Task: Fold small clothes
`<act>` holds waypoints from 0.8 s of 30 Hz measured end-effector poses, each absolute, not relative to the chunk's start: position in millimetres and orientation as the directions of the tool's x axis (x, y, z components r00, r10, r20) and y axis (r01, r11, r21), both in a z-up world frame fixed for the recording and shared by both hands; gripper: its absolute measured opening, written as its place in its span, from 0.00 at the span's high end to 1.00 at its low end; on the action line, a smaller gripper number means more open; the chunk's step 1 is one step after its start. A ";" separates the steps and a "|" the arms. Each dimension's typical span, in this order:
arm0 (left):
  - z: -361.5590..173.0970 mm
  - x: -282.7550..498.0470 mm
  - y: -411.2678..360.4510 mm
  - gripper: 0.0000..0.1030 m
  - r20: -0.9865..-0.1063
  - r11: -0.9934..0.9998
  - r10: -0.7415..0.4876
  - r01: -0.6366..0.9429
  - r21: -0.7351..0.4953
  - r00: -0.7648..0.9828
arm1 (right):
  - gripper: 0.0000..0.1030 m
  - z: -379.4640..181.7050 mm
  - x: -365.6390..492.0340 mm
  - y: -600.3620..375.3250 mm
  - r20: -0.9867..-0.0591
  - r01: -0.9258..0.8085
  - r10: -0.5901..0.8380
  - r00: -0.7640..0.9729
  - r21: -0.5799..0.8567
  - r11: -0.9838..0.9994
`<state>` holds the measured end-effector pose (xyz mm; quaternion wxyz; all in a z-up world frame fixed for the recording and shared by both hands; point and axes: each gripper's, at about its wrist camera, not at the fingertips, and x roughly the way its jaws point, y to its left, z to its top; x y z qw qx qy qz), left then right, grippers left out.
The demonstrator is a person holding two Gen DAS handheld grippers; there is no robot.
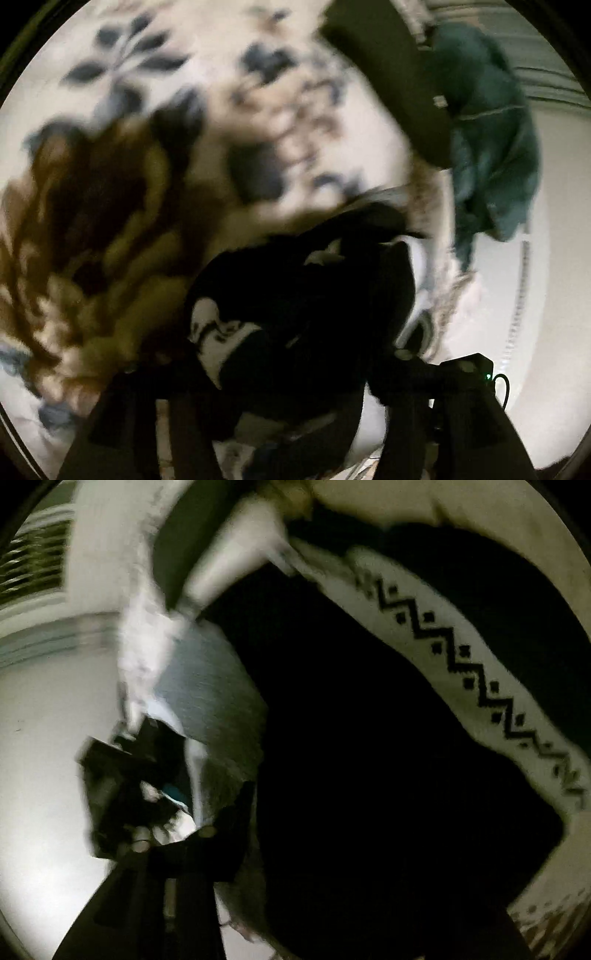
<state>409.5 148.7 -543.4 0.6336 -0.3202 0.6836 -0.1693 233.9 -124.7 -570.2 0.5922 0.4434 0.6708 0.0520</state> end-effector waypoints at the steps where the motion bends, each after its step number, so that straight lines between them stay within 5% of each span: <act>1: -542.3 402.0 151.8 0.36 -0.758 0.734 -0.652 -0.230 -0.639 0.026 | 0.32 -575.8 230.2 -129.4 -0.736 0.558 0.671 0.086 0.594 0.580; 4: -521.3 384.3 158.9 0.17 -0.797 0.763 -0.593 -0.238 -0.601 0.112 | 0.31 -558.6 223.2 -153.7 -0.763 0.528 0.643 0.072 0.576 0.624; 9: -483.0 331.8 189.7 0.04 -0.894 0.837 -0.351 -0.335 -0.433 0.278 | 0.31 -512.6 211.5 -202.5 -0.870 0.468 0.486 0.089 0.467 0.750; 14: -531.7 290.2 198.6 0.04 -0.976 0.893 -0.091 -0.417 -0.168 0.197 | 0.30 -494.6 275.0 -238.6 -0.916 0.338 0.375 0.143 0.401 0.851; 21: -583.7 286.2 191.0 0.00 -0.991 0.911 -0.016 -0.406 -0.070 0.135 | 0.33 -544.6 406.9 -177.3 -0.922 0.109 0.378 0.083 0.386 0.916; 24: -587.4 294.8 186.0 0.00 -0.993 0.911 -0.015 -0.408 -0.062 0.116 | 0.89 -546.5 417.0 -159.5 -0.940 0.040 0.331 0.085 0.335 0.941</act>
